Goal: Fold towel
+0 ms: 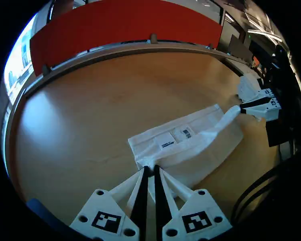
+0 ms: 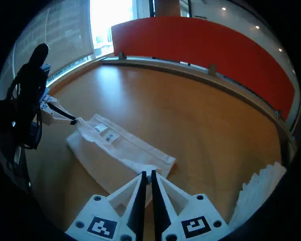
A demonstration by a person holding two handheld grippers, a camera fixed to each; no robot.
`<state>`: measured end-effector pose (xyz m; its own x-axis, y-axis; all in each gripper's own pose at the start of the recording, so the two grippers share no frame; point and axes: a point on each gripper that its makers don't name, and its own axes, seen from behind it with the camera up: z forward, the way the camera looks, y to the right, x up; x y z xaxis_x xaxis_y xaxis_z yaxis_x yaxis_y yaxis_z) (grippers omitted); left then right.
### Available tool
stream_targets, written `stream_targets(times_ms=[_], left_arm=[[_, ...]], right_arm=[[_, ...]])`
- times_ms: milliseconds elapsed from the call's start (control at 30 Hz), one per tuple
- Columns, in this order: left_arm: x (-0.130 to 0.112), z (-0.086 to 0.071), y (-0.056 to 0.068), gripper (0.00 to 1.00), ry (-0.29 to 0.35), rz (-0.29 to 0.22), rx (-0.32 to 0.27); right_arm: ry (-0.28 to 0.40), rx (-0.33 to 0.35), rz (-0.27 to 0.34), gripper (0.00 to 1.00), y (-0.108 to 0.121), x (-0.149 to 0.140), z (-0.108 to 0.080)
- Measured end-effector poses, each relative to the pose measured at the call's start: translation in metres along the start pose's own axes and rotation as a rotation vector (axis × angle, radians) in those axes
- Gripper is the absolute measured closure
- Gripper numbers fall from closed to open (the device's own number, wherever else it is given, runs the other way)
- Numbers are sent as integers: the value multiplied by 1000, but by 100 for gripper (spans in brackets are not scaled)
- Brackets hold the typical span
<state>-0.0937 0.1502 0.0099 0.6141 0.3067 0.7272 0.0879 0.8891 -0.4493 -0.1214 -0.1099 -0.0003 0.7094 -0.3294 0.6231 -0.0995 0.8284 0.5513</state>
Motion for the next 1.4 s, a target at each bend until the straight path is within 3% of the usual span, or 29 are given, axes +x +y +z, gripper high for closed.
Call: stream_targets(times_ms=[233, 433, 633, 700, 933, 1033, 1100, 1267, 1400], left_arm=[[5, 11, -9, 87, 5, -16, 26], [10, 18, -15, 75, 16, -30, 48], [11, 21, -21, 73, 19, -27, 67], [12, 21, -21, 71, 21, -25, 71], [11, 18, -23, 38, 20, -30, 80], [10, 16, -23, 28, 19, -43, 79], [9, 15, -24, 15, 21, -54, 82], [7, 13, -25, 12, 23, -64, 86], [8, 12, -24, 12, 26, -54, 89]], right_arm=[[-1, -14, 17, 91, 6, 1, 11], [6, -40, 29, 91, 11, 4, 19], [8, -56, 32, 87, 15, 5, 22], [12, -65, 35, 82, 17, 5, 23], [16, -90, 37, 58, 24, 6, 22], [21, -92, 36, 43, 25, 7, 21], [23, -94, 38, 32, 25, 7, 20], [27, -91, 43, 19, 23, 7, 17], [29, -89, 42, 18, 21, 7, 15]])
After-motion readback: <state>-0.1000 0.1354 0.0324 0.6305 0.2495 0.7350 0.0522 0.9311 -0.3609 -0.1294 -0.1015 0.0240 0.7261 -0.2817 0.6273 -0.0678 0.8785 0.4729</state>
